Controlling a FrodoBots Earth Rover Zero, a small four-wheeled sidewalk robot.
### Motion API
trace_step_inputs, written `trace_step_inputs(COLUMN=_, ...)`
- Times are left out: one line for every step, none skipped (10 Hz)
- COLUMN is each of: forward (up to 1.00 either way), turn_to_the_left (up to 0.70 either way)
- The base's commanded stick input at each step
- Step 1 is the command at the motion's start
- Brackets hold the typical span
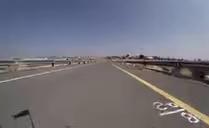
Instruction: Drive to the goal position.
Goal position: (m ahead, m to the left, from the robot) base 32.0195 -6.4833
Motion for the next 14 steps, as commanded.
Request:
trace_step_inputs(forward=1.00, turn_to_the_left=0.00)
trace_step_inputs(forward=1.00, turn_to_the_left=0.00)
trace_step_inputs(forward=1.00, turn_to_the_left=0.00)
trace_step_inputs(forward=1.00, turn_to_the_left=0.00)
trace_step_inputs(forward=1.00, turn_to_the_left=0.00)
trace_step_inputs(forward=1.00, turn_to_the_left=0.00)
trace_step_inputs(forward=1.00, turn_to_the_left=0.00)
trace_step_inputs(forward=1.00, turn_to_the_left=0.00)
trace_step_inputs(forward=1.00, turn_to_the_left=0.00)
trace_step_inputs(forward=1.00, turn_to_the_left=0.00)
trace_step_inputs(forward=1.00, turn_to_the_left=0.00)
trace_step_inputs(forward=1.00, turn_to_the_left=0.00)
trace_step_inputs(forward=1.00, turn_to_the_left=0.00)
trace_step_inputs(forward=1.00, turn_to_the_left=0.00)
